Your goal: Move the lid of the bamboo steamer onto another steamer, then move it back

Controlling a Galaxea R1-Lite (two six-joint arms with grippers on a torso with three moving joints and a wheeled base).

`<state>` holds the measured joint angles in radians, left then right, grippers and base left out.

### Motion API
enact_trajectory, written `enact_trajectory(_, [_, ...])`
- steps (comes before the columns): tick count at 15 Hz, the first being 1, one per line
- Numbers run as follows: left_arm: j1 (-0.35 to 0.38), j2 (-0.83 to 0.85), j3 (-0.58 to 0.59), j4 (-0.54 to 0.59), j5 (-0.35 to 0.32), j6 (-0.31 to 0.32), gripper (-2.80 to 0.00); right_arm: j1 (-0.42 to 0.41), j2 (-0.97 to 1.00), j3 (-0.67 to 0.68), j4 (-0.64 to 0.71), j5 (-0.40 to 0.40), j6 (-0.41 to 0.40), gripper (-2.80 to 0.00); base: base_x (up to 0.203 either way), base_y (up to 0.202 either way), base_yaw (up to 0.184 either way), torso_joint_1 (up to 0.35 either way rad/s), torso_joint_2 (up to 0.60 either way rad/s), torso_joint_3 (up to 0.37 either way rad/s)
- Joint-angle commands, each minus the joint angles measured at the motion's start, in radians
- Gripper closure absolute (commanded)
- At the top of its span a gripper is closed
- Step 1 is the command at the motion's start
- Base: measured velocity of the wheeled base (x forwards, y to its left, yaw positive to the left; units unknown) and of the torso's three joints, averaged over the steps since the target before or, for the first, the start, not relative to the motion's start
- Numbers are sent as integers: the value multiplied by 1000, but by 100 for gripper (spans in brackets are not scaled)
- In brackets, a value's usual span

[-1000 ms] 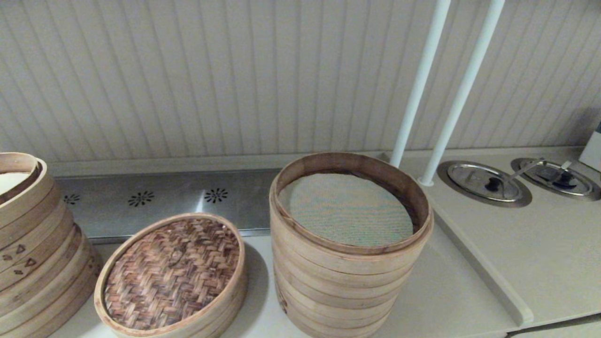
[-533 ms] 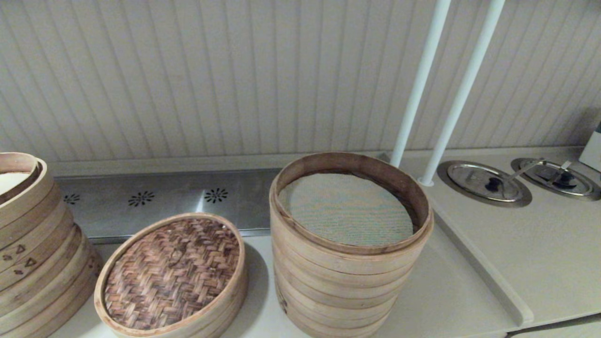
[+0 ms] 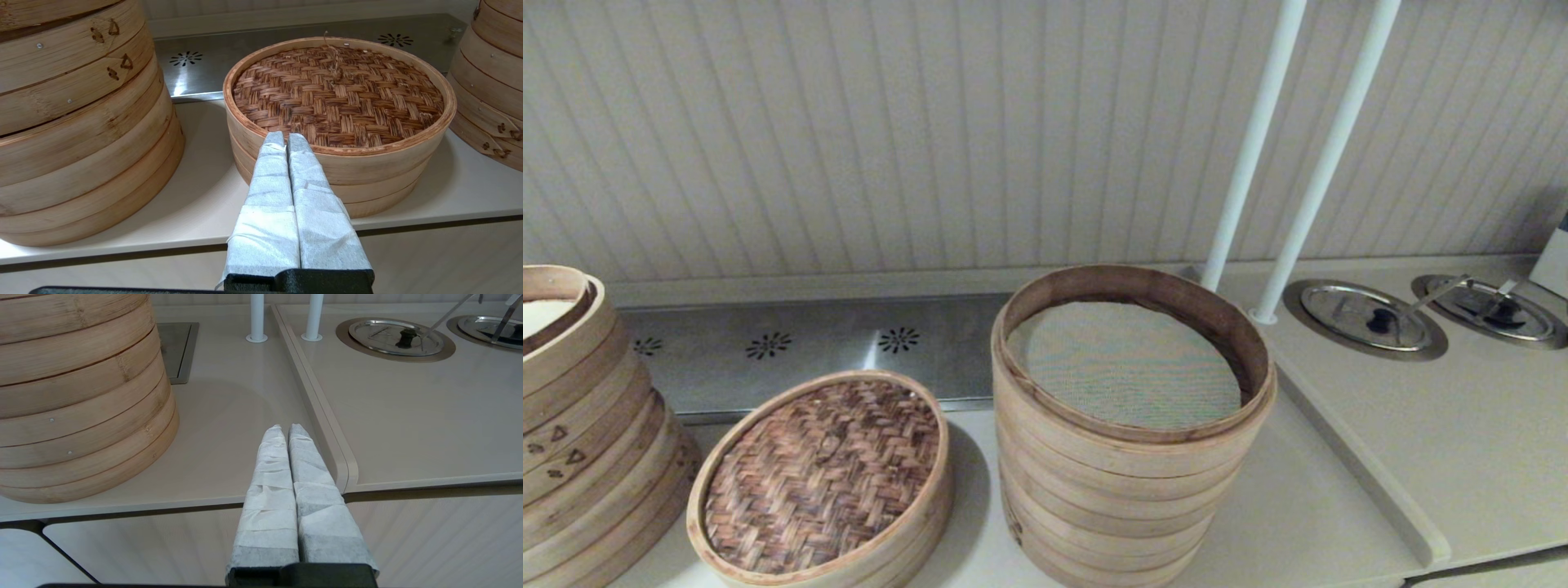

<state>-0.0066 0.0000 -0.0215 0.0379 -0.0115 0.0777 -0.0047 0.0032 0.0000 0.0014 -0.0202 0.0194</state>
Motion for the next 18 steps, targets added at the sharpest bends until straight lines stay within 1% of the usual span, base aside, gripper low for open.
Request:
enact_trajectory(1, [-1,-2,0,0,0,1,0,0,3,5,0,-1,7,0,0,0,0,0,0,0])
enact_trajectory(18, [0,-2,0,0,1,1,0,0,4,5,0,-1,7,0,0,0,0,0,0,0])
